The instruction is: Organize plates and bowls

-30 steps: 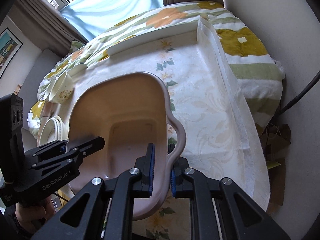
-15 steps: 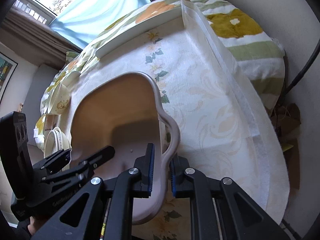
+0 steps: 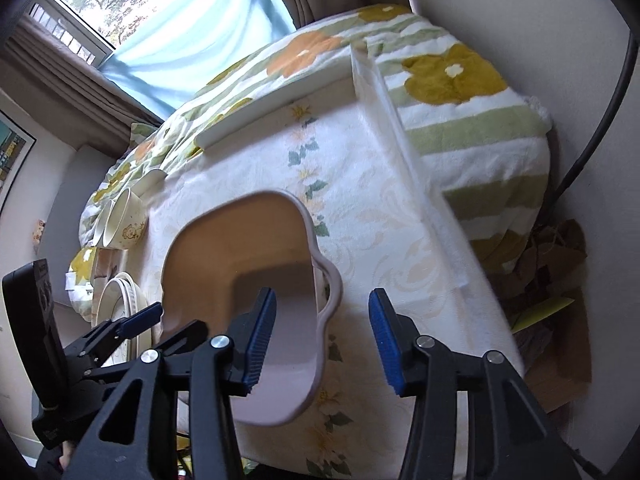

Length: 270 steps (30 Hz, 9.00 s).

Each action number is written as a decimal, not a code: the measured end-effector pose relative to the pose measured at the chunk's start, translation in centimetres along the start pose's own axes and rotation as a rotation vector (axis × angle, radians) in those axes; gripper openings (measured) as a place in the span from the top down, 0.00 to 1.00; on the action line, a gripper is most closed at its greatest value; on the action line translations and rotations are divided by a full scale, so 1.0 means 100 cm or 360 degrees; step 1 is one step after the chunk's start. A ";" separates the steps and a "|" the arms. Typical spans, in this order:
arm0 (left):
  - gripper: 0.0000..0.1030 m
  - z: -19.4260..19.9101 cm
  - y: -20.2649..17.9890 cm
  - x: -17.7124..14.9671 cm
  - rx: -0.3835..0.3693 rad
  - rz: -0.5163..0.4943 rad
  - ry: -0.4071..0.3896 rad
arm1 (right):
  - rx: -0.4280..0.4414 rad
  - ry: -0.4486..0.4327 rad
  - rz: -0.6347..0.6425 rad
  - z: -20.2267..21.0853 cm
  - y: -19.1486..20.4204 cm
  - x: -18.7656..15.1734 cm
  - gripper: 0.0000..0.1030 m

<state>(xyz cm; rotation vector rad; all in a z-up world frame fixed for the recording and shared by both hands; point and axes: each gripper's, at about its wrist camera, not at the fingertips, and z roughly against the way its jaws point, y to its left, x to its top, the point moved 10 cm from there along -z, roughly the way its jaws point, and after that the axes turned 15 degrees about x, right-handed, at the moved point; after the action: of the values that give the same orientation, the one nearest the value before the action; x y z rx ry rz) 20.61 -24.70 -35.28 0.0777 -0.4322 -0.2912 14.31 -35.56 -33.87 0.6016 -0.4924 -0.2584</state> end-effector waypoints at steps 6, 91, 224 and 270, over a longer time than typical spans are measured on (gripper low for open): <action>0.32 0.062 0.043 0.001 0.0062 0.0142 -0.0149 | 0.0029 -0.0083 0.0201 0.041 0.040 0.017 0.57; 0.83 0.051 0.175 0.108 -0.0038 0.0405 -0.0149 | 0.0318 0.0171 0.0276 -0.089 0.212 0.089 0.83; 0.78 -0.145 0.453 0.069 0.0050 0.1294 0.0115 | 0.0494 0.0825 0.0388 -0.398 0.336 0.076 0.79; 0.78 0.090 0.020 0.033 -0.0195 0.0549 -0.0064 | 0.0310 0.0248 0.0241 0.005 0.104 0.038 0.79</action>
<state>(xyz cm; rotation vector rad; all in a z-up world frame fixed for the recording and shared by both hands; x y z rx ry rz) 20.19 -23.88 -25.51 -0.1224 -0.4584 0.0206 18.21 -28.91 -25.96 0.7640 -0.4125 -0.0186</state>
